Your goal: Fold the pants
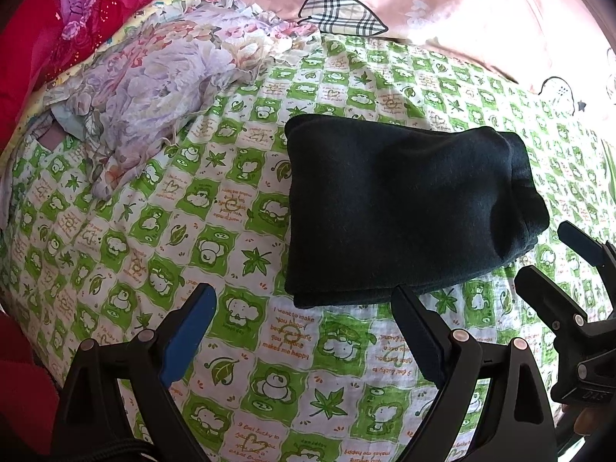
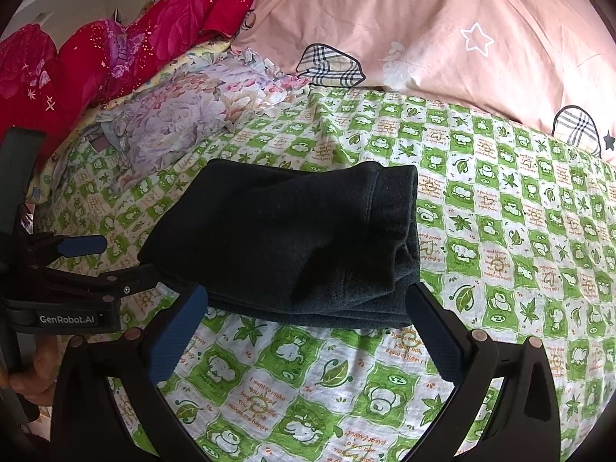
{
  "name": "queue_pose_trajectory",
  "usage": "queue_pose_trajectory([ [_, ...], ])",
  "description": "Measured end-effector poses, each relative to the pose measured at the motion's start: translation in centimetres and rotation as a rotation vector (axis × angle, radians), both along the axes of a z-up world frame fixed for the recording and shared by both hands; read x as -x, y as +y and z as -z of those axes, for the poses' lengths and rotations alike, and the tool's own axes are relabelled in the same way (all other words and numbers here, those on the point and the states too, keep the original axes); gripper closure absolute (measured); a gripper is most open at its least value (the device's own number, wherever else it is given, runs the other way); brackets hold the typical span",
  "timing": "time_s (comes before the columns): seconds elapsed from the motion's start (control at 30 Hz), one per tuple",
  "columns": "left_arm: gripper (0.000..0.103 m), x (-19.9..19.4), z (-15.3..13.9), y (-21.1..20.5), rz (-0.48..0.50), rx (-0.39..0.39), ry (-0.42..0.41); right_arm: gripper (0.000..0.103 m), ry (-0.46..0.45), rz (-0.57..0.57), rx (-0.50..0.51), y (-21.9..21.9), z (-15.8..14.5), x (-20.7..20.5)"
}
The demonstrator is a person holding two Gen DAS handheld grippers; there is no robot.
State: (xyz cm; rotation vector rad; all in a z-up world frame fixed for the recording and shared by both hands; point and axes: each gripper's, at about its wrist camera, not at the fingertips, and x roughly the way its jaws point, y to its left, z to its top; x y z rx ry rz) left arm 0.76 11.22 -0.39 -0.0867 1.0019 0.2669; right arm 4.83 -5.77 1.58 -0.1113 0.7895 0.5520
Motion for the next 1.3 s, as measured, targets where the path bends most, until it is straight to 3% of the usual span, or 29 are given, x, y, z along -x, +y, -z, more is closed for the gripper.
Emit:
queue_pose_trajectory([
  [1.3, 0.01, -0.11, -0.21, -0.39, 0.007, -0.003, -0.006, 0.0, 0.003, 0.009, 0.004, -0.15, 0.08, 0.05],
])
